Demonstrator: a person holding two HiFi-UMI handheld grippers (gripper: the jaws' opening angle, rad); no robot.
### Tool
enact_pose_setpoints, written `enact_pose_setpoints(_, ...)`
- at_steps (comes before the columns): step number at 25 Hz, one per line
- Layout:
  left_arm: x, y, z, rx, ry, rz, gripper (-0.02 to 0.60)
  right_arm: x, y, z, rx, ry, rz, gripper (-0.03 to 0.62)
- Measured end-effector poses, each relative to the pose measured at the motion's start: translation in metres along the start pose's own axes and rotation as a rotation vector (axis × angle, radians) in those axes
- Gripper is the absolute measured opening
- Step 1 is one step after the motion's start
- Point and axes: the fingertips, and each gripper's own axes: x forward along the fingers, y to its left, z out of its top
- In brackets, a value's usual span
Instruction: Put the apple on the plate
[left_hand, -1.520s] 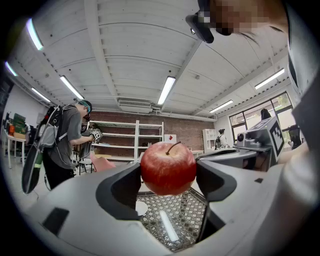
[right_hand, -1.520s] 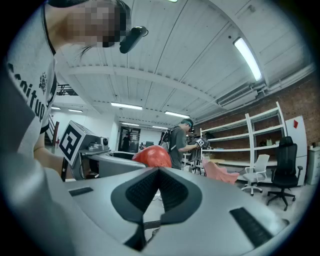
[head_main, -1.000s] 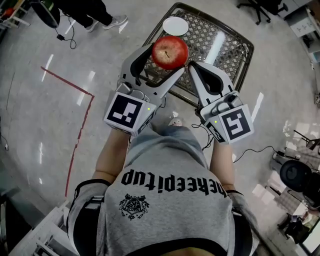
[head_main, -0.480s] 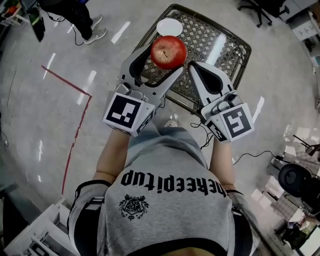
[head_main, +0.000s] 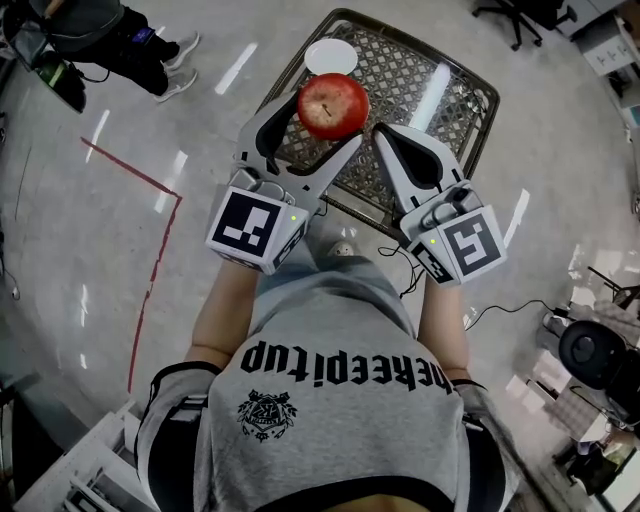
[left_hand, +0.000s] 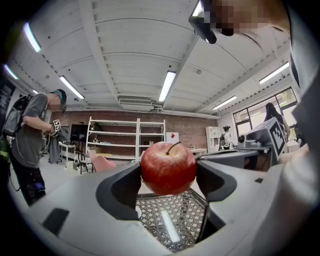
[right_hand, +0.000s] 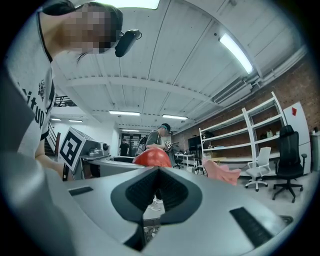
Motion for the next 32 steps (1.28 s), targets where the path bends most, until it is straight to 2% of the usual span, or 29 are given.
enact_pose_setpoints(16,0.049,0.059,0.003,0.015,0.006,-0.13,0.387,0.064,-0.038,0.003,0.012,0.008,-0.102,0.005)
enact_pose_setpoints(32,0.064,0.119,-0.007,0.023,0.02,-0.244,0.387,0.125,-0.044,-0.003,0.015,0.024,-0.21,0.005)
